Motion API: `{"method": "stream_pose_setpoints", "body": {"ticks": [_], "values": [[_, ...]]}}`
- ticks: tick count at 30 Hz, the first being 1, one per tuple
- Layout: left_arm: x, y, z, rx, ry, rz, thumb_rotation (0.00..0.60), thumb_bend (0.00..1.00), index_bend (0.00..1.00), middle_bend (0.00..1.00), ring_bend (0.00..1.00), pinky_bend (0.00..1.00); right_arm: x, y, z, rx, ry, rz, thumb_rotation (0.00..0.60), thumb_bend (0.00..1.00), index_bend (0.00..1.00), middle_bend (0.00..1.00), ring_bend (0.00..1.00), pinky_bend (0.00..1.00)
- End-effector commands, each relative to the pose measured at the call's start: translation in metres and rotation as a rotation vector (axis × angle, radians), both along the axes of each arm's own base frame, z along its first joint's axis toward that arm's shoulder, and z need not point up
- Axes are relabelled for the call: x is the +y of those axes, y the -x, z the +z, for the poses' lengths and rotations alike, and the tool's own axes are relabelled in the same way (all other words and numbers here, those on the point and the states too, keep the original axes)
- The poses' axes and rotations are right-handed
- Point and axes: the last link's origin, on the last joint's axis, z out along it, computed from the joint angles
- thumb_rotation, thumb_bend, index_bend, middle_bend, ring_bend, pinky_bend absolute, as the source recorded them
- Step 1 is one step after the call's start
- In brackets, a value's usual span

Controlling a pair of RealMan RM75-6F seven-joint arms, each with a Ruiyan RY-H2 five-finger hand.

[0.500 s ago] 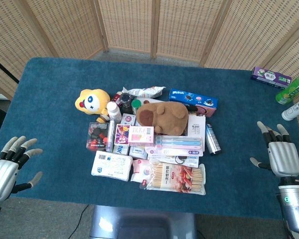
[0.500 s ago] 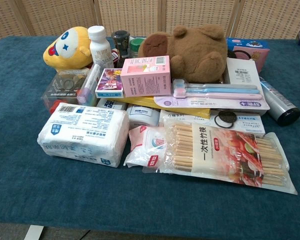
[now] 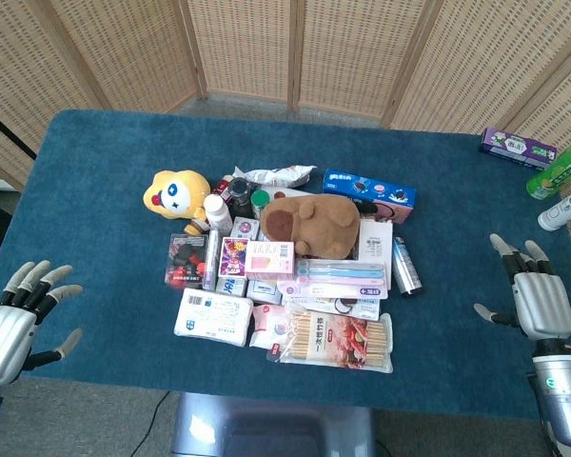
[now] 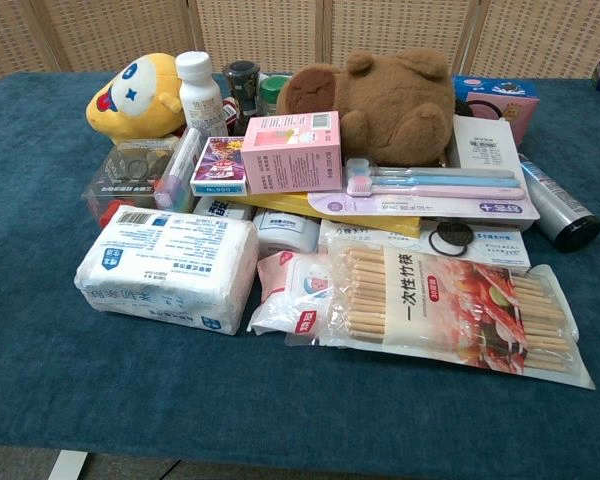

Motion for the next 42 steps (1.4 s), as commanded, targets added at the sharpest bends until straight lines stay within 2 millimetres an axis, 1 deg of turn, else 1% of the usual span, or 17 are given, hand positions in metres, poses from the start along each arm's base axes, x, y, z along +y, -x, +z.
{"method": "stream_pose_setpoints", "body": {"ticks": [1,4,5,7,9,11,16,24,27,32,42], "values": [[0.000,-0.001,0.000,0.001,-0.002,-0.002,0.519,0.36,0.28,0.18,0.09,0.00,-0.010,-0.004,0.001,-0.055,-0.025,0.031,0.598,0.07,0.00,0.21,0.23,0.10],[-0.001,-0.001,0.000,0.003,-0.002,0.000,0.518,0.36,0.28,0.18,0.09,0.00,-0.022,-0.011,0.001,-0.104,-0.054,0.069,0.589,0.06,0.00,0.18,0.18,0.09],[-0.001,-0.001,-0.001,0.005,-0.001,0.003,0.516,0.36,0.28,0.17,0.09,0.00,-0.028,-0.015,0.000,-0.124,-0.069,0.083,0.571,0.06,0.00,0.16,0.14,0.08],[-0.001,0.000,-0.002,0.006,0.001,0.009,0.516,0.36,0.28,0.17,0.09,0.00,-0.037,-0.022,-0.003,-0.145,-0.098,0.099,0.519,0.05,0.00,0.05,0.04,0.03],[-0.001,0.000,-0.003,0.005,0.001,0.016,0.516,0.36,0.28,0.17,0.09,0.00,-0.048,-0.031,-0.007,-0.152,-0.131,0.123,0.482,0.03,0.00,0.00,0.00,0.00],[-0.001,0.001,-0.003,0.006,0.000,0.023,0.518,0.36,0.28,0.17,0.09,0.00,-0.056,-0.040,-0.012,-0.154,-0.162,0.141,0.450,0.02,0.00,0.00,0.00,0.00],[0.000,0.004,-0.002,0.011,-0.009,0.039,0.518,0.36,0.28,0.17,0.09,0.00,-0.081,-0.065,-0.030,-0.154,-0.242,0.180,0.428,0.00,0.00,0.00,0.00,0.00],[0.000,0.010,-0.003,0.016,-0.014,0.072,0.518,0.36,0.28,0.17,0.09,0.00,-0.115,-0.102,-0.051,-0.093,-0.315,0.242,0.426,0.01,0.00,0.00,0.00,0.00],[0.000,0.012,-0.002,0.016,-0.019,0.078,0.519,0.36,0.28,0.17,0.09,0.00,-0.125,-0.115,-0.057,-0.070,-0.337,0.258,0.428,0.00,0.00,0.00,0.00,0.00],[0.001,0.015,-0.004,0.013,-0.016,0.088,0.519,0.36,0.28,0.17,0.09,0.00,-0.140,-0.131,-0.068,-0.033,-0.370,0.265,0.427,0.00,0.00,0.00,0.00,0.00],[0.003,0.021,-0.001,0.008,-0.031,0.100,0.517,0.36,0.28,0.17,0.09,0.00,-0.164,-0.153,-0.089,0.014,-0.435,0.237,0.428,0.01,0.00,0.00,0.00,0.00]]}}
